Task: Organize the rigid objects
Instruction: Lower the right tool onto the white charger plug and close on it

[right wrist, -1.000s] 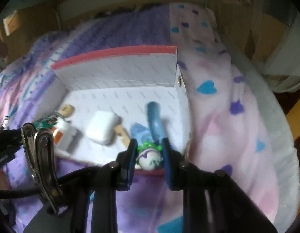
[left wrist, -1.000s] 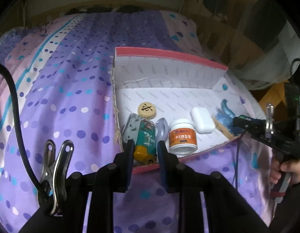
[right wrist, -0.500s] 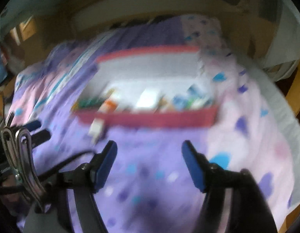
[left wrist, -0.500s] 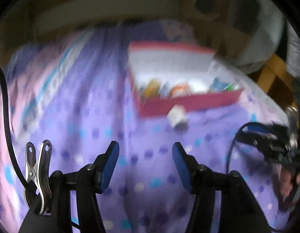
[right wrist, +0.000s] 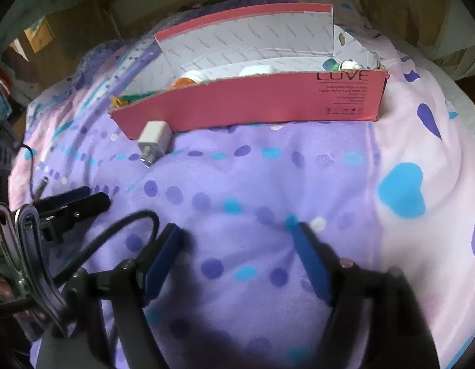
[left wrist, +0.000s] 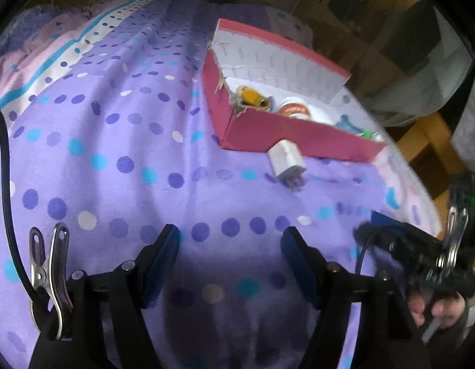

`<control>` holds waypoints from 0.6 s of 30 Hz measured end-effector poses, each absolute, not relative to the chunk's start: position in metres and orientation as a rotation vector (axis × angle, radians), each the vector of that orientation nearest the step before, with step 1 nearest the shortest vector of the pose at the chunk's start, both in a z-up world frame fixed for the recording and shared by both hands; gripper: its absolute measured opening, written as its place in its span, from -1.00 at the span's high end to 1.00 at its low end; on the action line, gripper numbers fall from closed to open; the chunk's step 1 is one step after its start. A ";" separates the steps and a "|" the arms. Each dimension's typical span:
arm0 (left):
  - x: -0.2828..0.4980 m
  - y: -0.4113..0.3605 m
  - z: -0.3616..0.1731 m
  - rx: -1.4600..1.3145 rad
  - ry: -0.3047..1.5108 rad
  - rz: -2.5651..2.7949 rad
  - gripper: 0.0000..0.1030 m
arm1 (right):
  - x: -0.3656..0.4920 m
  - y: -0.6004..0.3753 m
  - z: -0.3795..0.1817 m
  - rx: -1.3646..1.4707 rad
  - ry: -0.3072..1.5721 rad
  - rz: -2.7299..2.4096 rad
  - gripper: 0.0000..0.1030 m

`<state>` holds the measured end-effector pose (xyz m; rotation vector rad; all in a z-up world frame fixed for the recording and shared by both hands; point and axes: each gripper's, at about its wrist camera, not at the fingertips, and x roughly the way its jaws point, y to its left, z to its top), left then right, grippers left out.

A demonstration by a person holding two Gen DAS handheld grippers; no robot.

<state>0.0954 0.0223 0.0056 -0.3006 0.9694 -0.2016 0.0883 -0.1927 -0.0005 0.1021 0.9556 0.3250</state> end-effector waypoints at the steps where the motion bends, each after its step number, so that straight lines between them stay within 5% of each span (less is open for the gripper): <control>1: 0.095 0.024 0.006 -0.317 0.964 -0.213 -0.41 | 0.089 -0.198 0.004 0.141 0.930 0.363 -0.36; 6: 0.093 0.027 0.009 -0.363 0.949 -0.229 -0.38 | 0.104 -0.190 0.025 0.128 0.842 0.460 -0.22; 8: 0.092 0.026 0.009 -0.353 0.947 -0.225 -0.38 | 0.119 -0.166 0.024 0.015 0.870 0.436 0.03; 18: 0.090 0.019 0.008 -0.294 0.946 -0.192 -0.37 | 0.175 -0.104 -0.015 0.055 1.003 0.518 0.14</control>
